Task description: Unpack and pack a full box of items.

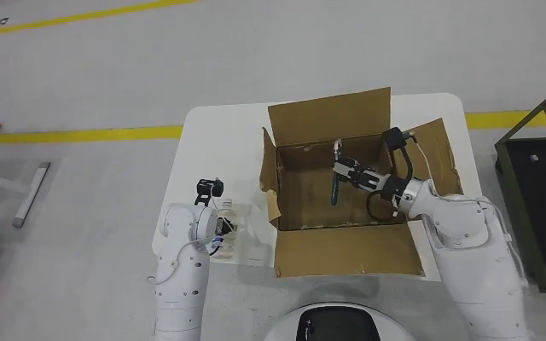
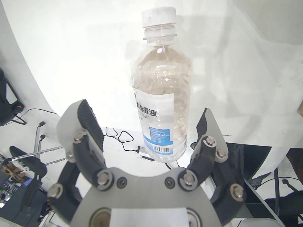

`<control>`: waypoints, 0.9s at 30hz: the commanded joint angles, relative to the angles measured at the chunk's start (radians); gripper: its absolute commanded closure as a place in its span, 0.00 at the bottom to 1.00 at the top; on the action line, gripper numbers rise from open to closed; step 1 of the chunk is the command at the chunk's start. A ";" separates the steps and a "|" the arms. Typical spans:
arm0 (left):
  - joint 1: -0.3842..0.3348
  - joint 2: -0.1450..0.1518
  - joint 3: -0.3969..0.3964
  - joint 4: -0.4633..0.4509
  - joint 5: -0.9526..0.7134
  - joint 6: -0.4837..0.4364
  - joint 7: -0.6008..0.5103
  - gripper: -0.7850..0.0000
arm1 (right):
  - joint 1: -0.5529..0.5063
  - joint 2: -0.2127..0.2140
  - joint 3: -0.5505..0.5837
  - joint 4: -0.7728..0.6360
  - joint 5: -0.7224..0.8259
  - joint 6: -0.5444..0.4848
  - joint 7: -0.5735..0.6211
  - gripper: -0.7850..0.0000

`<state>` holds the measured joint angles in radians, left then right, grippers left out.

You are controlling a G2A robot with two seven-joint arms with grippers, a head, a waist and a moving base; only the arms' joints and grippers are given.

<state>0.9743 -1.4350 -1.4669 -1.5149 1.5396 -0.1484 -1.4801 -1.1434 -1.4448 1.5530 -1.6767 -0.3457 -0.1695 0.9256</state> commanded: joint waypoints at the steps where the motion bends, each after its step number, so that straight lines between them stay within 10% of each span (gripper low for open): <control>1: 0.000 0.000 0.000 0.000 0.000 0.000 0.000 0.00 | 0.000 0.000 0.000 0.000 0.000 0.000 0.000 1.00; 12: 0.000 0.000 0.000 0.000 0.000 0.000 0.000 0.00 | -0.027 0.012 0.081 -0.092 0.184 -0.084 -0.106 1.00; 18: 0.000 0.000 0.000 0.000 0.000 0.000 0.000 0.00 | -0.061 0.033 0.287 -0.157 0.470 -0.106 -0.121 1.00; 27: 0.000 0.000 0.000 0.000 0.000 0.000 0.000 0.00 | -0.239 0.080 0.661 -0.327 0.383 -0.105 -0.078 1.00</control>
<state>0.9743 -1.4350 -1.4669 -1.5149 1.5396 -0.1484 -1.4801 -1.3593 -1.3693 2.1697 -1.9917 0.0523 -0.2718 0.8434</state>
